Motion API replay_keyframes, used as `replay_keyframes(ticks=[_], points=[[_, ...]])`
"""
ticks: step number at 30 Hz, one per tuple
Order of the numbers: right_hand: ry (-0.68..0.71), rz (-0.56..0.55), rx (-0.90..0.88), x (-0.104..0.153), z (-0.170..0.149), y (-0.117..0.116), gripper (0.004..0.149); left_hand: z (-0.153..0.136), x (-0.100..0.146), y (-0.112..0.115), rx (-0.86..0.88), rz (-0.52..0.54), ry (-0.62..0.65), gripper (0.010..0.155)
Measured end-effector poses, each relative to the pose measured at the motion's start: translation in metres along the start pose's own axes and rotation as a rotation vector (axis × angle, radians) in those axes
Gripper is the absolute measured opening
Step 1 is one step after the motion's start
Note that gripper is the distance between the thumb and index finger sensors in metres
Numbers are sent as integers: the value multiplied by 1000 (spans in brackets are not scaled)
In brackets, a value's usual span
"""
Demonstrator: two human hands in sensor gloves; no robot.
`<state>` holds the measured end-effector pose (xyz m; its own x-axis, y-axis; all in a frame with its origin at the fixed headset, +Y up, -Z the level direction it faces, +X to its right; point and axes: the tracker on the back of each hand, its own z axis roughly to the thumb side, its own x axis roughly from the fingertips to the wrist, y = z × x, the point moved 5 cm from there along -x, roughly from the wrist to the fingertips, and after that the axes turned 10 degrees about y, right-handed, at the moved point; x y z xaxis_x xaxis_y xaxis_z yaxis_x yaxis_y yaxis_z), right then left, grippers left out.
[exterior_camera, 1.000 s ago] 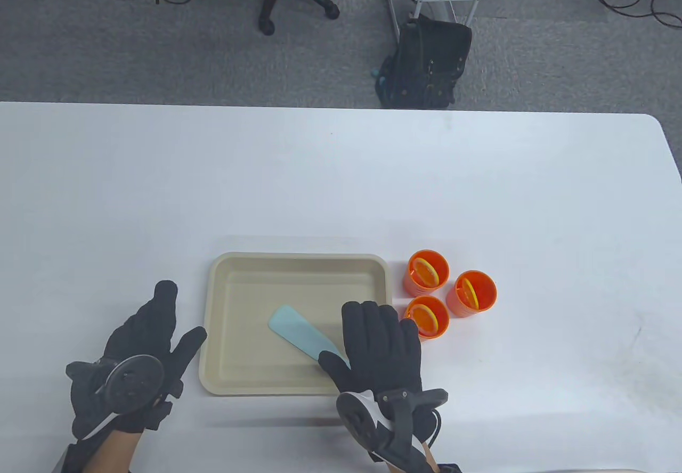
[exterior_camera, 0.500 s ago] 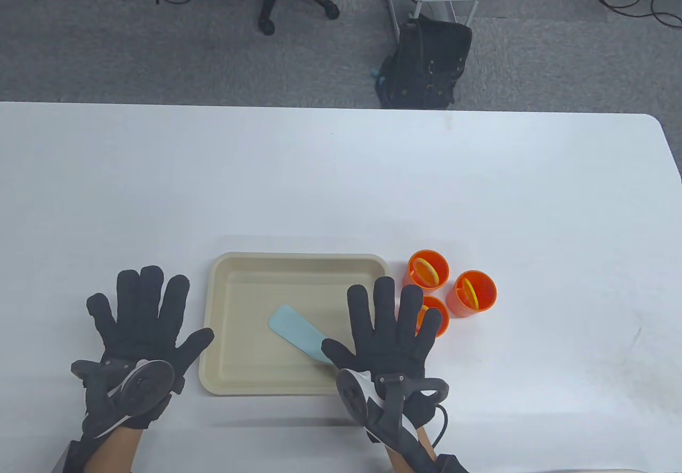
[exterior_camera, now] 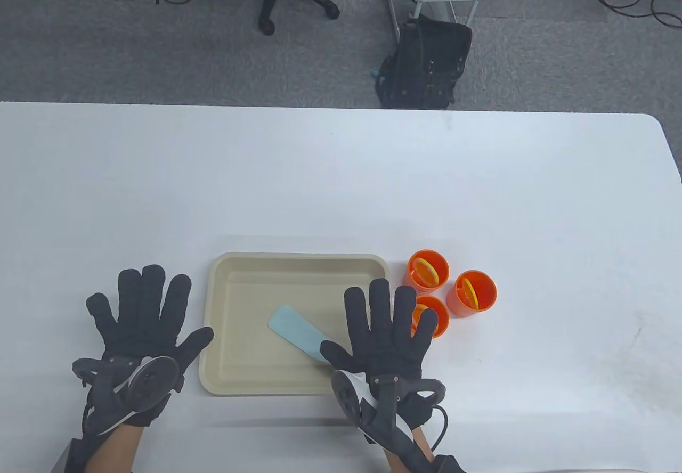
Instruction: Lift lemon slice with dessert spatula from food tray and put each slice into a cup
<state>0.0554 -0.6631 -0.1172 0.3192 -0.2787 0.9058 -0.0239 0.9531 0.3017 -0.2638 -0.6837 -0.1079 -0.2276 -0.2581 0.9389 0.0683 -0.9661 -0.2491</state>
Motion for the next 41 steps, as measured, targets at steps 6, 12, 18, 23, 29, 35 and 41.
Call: replay_keyframes(ticks=[6,12,18,23,29,35,41], points=[[6,6,3,2,1,-1,93,1,-1,1,7,-10,3,92],[13,27,-9,2,0,-3,92,2,-2,2,19,-18,10,91],[17,34,-15,4,-1,-3,92,3,-2,2,19,-21,13,91],[21,49,-22,5,-1,-5,92,3,-2,2,16,-21,18,90],[25,59,-24,5,-1,-6,91,5,-2,2,20,-22,25,91],[29,75,-30,6,-2,-8,91,5,-3,4,29,-32,27,90],[35,64,-27,9,0,-5,91,7,-2,5,20,-37,35,91]])
